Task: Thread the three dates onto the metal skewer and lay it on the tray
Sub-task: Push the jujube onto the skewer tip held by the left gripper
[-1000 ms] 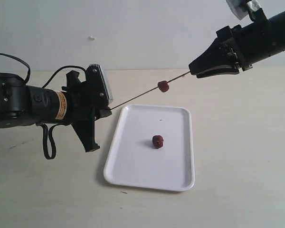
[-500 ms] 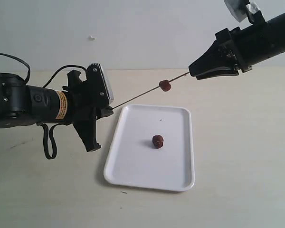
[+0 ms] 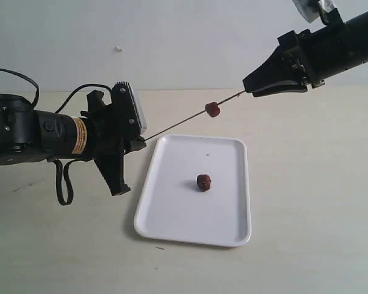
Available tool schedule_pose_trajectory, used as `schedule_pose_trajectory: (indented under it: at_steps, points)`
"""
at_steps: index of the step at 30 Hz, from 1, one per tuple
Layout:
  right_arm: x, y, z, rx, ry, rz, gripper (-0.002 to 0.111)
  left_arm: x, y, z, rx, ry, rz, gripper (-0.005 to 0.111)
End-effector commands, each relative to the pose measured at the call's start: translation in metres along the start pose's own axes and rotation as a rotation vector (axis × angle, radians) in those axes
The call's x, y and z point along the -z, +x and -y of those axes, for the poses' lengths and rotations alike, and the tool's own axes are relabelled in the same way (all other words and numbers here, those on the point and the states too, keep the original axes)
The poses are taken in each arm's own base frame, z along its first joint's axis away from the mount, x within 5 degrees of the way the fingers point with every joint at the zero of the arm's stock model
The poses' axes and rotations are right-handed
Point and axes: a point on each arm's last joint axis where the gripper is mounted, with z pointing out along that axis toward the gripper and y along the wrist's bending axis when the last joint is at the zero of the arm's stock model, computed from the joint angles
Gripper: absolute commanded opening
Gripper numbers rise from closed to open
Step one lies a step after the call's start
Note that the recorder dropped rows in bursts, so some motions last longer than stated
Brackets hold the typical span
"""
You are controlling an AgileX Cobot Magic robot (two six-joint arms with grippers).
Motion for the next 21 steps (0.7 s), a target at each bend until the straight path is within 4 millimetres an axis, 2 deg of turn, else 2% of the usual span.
schedule_pose_trajectory:
  at_steps: [1,11,21]
  points:
    - [0.004,-0.005,-0.003,0.012,-0.017,0.018,0.030,0.000,0.000,0.002,0.001,0.005,0.002,0.000]
    - [0.003,-0.003,0.000,0.016,-0.003,-0.002,0.030,0.000,0.000,0.002,0.001,0.005,-0.001,0.000]
    - [0.012,-0.003,0.008,-0.008,0.009,0.025,0.030,0.000,-0.002,0.002,-0.001,0.006,0.016,0.000]
